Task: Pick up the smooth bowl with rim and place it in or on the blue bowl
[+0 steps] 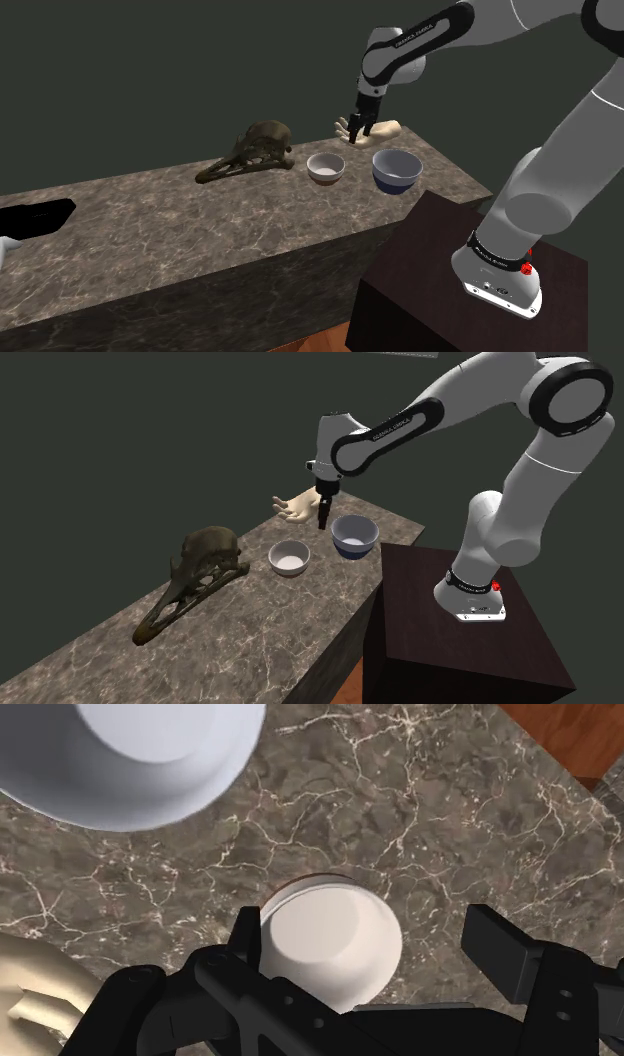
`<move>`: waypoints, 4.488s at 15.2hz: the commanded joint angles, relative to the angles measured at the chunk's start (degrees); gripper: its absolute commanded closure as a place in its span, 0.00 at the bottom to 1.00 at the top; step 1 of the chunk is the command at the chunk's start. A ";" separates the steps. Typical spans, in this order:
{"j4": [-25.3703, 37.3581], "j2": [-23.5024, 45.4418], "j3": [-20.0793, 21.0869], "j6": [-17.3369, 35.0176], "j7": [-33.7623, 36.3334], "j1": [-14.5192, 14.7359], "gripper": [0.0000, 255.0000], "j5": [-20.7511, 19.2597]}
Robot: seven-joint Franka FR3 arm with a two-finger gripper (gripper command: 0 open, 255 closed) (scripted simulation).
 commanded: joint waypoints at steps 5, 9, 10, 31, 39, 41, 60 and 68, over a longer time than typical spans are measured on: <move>7.45 13.61 -1.01 5.17 -5.51 -0.54 0.00 4.63; 14.10 22.86 -0.64 7.06 -8.71 -1.72 0.00 7.80; 15.94 25.17 -0.45 7.36 -9.39 -2.10 0.00 8.50; 23.28 37.64 1.61 11.99 -12.38 -3.83 1.00 12.19; 23.28 37.65 1.61 11.99 -12.38 -3.84 1.00 12.19; 23.19 36.49 1.31 10.96 -11.93 -3.65 1.00 11.74; 25.01 27.04 -0.77 0.16 -7.72 -2.42 1.00 7.51; 27.16 23.98 -1.28 -4.84 -6.13 -2.19 1.00 6.03</move>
